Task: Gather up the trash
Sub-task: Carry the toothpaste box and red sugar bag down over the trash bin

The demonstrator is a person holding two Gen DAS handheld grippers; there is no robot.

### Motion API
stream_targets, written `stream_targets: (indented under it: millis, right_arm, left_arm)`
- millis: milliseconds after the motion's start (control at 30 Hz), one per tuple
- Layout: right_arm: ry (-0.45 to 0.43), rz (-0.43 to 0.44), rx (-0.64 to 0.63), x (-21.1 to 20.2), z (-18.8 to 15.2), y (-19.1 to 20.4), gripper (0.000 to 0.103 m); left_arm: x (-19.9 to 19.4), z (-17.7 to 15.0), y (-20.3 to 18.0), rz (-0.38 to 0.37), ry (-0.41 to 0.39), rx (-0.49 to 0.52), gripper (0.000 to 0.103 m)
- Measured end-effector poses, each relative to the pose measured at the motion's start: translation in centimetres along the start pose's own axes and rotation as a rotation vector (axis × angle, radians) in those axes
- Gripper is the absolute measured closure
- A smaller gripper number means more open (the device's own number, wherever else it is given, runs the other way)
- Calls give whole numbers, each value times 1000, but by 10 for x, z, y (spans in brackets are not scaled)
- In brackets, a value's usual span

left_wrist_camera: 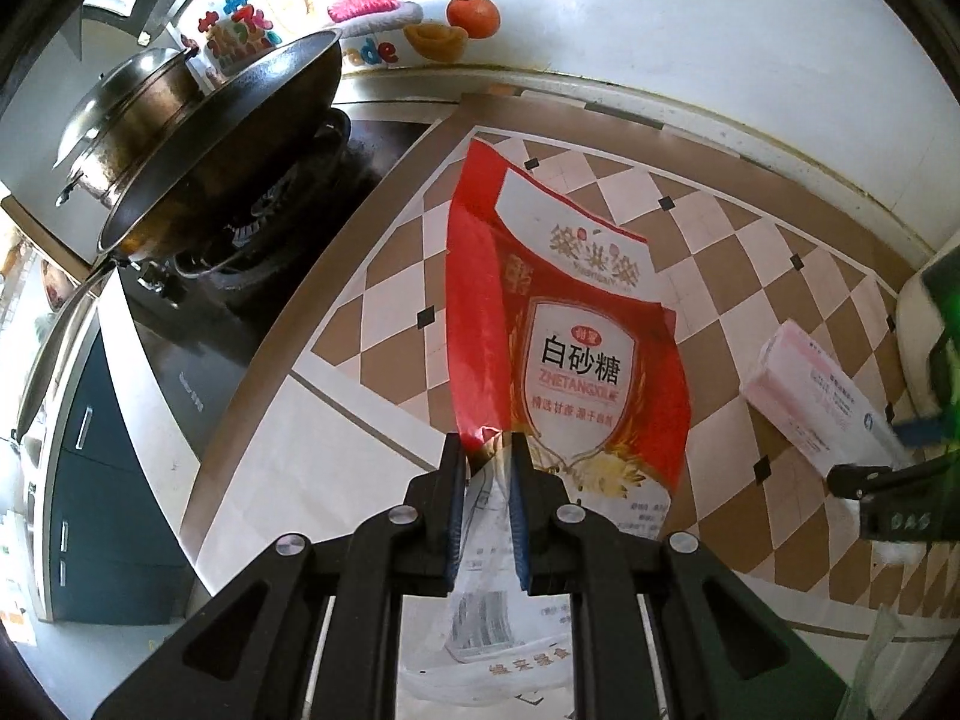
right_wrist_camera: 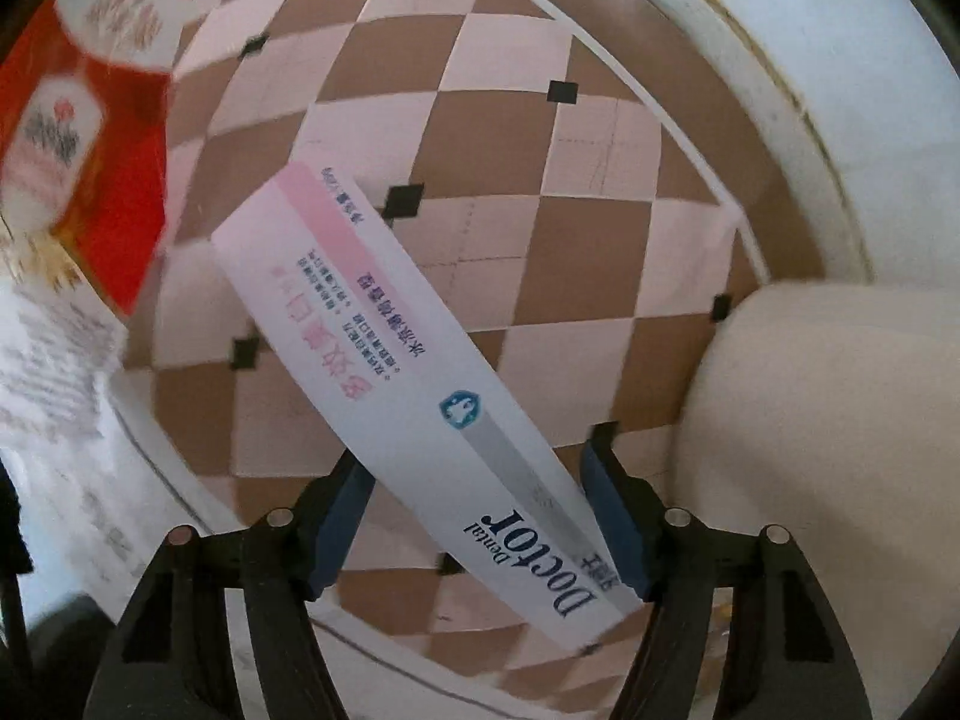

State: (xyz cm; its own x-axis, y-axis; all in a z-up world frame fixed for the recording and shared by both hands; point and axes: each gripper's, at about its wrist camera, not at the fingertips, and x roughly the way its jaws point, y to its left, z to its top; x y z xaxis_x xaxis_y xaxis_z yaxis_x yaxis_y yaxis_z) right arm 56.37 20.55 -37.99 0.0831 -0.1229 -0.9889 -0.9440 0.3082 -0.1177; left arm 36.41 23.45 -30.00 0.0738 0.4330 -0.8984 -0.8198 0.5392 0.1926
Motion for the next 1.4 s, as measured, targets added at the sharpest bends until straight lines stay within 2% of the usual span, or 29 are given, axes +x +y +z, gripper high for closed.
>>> stream_targets:
  millis: [167,233,267,300,367,433,467,500,700,967,1333,1400]
  right_arm:
    - [28,319,269,-2,-10,-22,36]
    - [42,369,288,-2,-13,-20,27]
    - [37,338,251,-3,-13,-14,17]
    - [27,299,220,-3,-14,-11,15]
    - [12,195,161,-2,-16,0,15]
    - [-10,148,134,2,-19,8,19]
    - [-33,148,140,3,-22,9,38]
    - [-43,156,147,3,-24,11,49]
    - [-172,218,249,-12,-50,19,50]
    - [-342,321,389,-61,-107,38,50]
    - [-512,325,530,-117,-225,116,51]
    - [-533,333,569,-125,-249,140,51]
  left_arm:
    - [3,-7,8,-21,32,-14,93]
    - [2,-10,8,-20,34,-9,93]
    - [1,-12,8,-21,34,-6,93]
    - [0,-13,8,-23,35,-3,93]
    - [-3,-16,9,-25,33,1,93]
    - [-8,-18,10,-24,27,5,93]
    - [-9,-19,10,-25,25,5,93]
    - [-12,-20,12,-25,18,5,93]
    - [-37,-28,26,-31,-34,8,93]
    - [-90,-54,65,-62,-129,24,93]
    - [-152,-142,152,-127,-243,112,93]
    - [-159,-162,172,-141,-254,126,93]
